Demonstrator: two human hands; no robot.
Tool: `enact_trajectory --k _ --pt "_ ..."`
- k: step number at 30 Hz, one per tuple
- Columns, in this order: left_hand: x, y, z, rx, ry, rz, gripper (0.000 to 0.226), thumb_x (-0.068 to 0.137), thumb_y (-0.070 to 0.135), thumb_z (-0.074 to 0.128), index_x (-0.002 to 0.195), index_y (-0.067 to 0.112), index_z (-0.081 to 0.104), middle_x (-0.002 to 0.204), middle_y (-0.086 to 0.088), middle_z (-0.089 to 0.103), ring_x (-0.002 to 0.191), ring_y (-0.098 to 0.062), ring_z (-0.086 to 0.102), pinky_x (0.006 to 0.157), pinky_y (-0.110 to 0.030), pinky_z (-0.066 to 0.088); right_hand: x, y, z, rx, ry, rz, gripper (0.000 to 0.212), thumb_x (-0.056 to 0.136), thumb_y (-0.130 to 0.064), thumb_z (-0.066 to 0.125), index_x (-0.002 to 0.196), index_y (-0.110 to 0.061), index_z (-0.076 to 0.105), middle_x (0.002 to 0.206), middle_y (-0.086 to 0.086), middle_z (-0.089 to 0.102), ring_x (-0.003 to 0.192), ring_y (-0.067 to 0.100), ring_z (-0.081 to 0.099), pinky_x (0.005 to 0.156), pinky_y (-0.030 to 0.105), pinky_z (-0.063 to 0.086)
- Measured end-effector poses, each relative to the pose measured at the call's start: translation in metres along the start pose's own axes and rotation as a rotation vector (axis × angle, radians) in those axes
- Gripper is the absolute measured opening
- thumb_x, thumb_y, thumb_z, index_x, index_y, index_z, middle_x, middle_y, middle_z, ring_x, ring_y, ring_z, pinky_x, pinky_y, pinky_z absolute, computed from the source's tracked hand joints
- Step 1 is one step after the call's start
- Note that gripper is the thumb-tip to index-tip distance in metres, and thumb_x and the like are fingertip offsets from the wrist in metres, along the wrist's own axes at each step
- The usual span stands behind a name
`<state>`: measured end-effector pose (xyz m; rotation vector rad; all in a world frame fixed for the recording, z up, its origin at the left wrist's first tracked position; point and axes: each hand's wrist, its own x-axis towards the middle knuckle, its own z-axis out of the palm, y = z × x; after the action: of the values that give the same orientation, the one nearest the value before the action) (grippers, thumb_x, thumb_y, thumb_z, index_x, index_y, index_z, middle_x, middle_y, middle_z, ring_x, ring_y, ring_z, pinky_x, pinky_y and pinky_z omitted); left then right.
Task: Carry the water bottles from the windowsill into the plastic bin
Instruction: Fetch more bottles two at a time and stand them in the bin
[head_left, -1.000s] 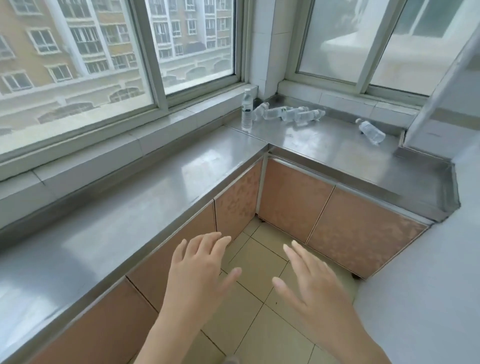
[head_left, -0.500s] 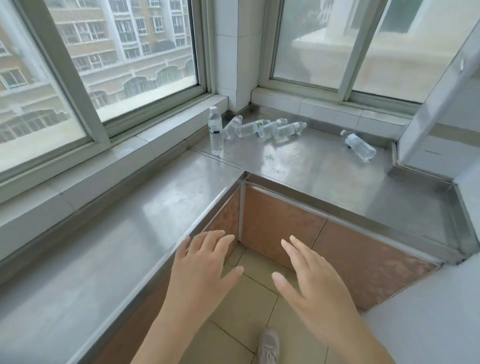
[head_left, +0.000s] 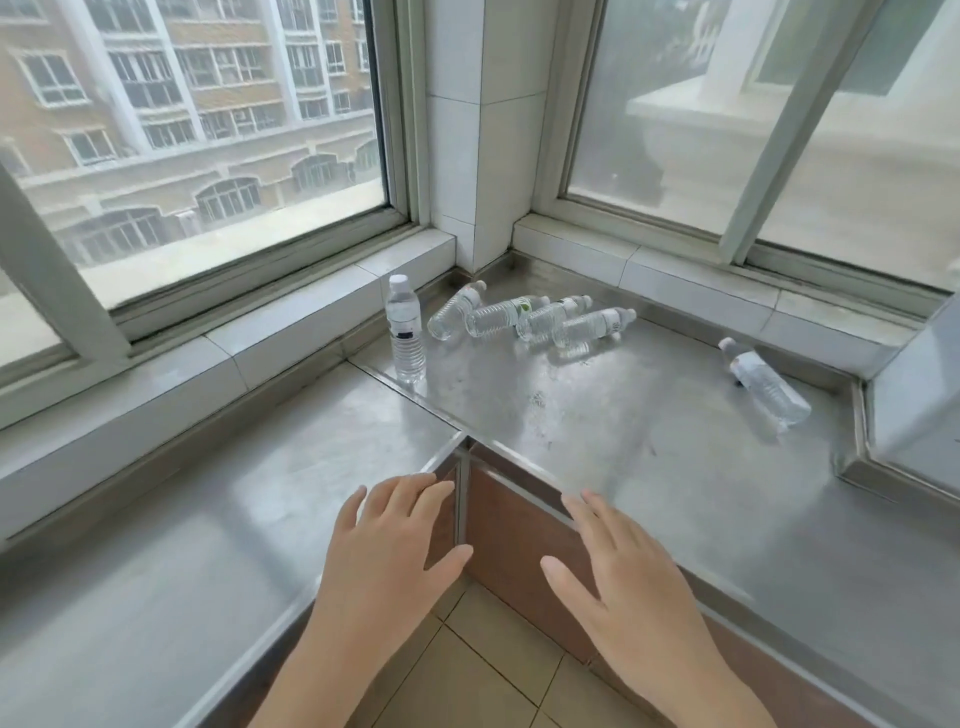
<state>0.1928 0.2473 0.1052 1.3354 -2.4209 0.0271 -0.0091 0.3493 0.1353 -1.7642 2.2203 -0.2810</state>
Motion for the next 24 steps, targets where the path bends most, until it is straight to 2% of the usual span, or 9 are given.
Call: enact_trajectory --k 2,4,6,9,12,16,18,22,24 --pt "0.027 -0.008 0.014 -0.007 0.000 -0.039 0.058 0.076 0.061 0.047 0.117 0.027 0.069 0.115 0.010 0.071 0.106 -0.019 0.068 0.094 -0.047 0.052 0.028 0.010 -0.004 -0.020 -0.007 0.005 0.089 0.072 -0.080 -0.002 0.150 -0.037 0.004 0.159 -0.014 0.002 0.145 0.006 0.003 0.117 0.029 0.006" --pt "0.059 -0.020 0.032 -0.023 0.010 -0.100 0.061 0.077 0.058 0.061 0.128 0.023 0.063 0.119 0.006 0.071 0.111 -0.024 0.067 0.096 -0.047 0.051 0.062 0.019 -0.006 -0.025 -0.003 0.015 0.098 0.063 -0.081 -0.014 0.149 -0.037 0.004 0.159 -0.014 0.002 0.145 0.006 0.003 0.118 0.029 0.007" --pt "0.099 -0.037 0.052 -0.095 -0.029 -0.201 0.078 0.079 0.053 0.072 0.145 0.021 0.047 0.132 0.002 0.064 0.124 -0.025 0.058 0.103 -0.043 0.045 0.098 0.026 -0.007 -0.046 0.009 0.015 0.109 0.055 -0.082 -0.026 0.149 -0.037 0.004 0.159 -0.014 0.002 0.146 0.007 0.004 0.118 0.029 0.009" --pt "0.167 -0.068 0.085 -0.319 -0.048 -0.380 0.101 0.078 0.047 0.078 0.157 0.021 0.021 0.146 -0.003 0.053 0.134 -0.026 0.045 0.105 -0.040 0.040 0.151 0.030 -0.010 -0.063 0.013 0.014 0.108 0.057 -0.085 -0.021 0.149 -0.037 0.005 0.159 -0.014 0.002 0.145 0.008 0.005 0.116 0.029 0.010" --pt "0.234 -0.099 0.121 -0.514 0.038 -0.544 0.116 0.071 0.038 0.087 0.158 0.024 0.012 0.150 -0.003 0.048 0.135 -0.025 0.044 0.100 -0.042 0.044 0.205 0.031 -0.015 -0.074 -0.006 0.002 0.105 0.059 -0.084 -0.019 0.150 -0.036 0.003 0.159 -0.014 0.000 0.145 0.007 0.004 0.116 0.027 0.008" --pt "0.296 -0.132 0.178 -0.909 0.107 -0.796 0.118 0.065 0.023 0.093 0.155 0.027 0.017 0.156 -0.004 0.034 0.141 -0.019 0.037 0.114 -0.045 0.035 0.270 0.033 -0.021 -0.062 -0.029 0.000 0.107 0.058 -0.081 -0.027 0.150 -0.036 0.005 0.159 -0.013 0.000 0.145 0.007 0.004 0.116 0.029 0.008" --pt "0.311 -0.143 0.205 -1.037 0.136 -0.858 0.110 0.065 0.014 0.092 0.150 0.031 0.025 0.153 -0.003 0.038 0.139 -0.018 0.039 0.116 -0.046 0.033 0.296 0.033 -0.023 -0.060 -0.043 0.006 0.108 0.058 -0.081 -0.027 0.150 -0.035 0.005 0.159 -0.013 -0.001 0.145 0.008 0.004 0.117 0.029 0.008" --pt "0.321 -0.142 0.233 -1.052 0.232 -0.876 0.100 0.071 0.003 0.086 0.146 0.039 0.031 0.148 0.005 0.045 0.132 -0.014 0.048 0.103 -0.030 0.037 0.333 0.036 -0.027 -0.046 -0.091 0.036 0.100 0.062 -0.082 -0.017 0.149 -0.037 0.001 0.159 -0.014 -0.003 0.145 0.006 0.001 0.116 0.028 0.005" --pt "0.325 -0.136 0.238 -1.078 0.292 -0.914 0.099 0.072 0.004 0.085 0.143 0.047 0.031 0.143 0.006 0.051 0.126 -0.015 0.054 0.099 -0.030 0.041 0.344 0.040 -0.029 -0.041 -0.115 0.046 0.094 0.066 -0.081 -0.011 0.149 -0.038 0.001 0.159 -0.014 -0.003 0.145 0.005 0.001 0.115 0.027 0.005"
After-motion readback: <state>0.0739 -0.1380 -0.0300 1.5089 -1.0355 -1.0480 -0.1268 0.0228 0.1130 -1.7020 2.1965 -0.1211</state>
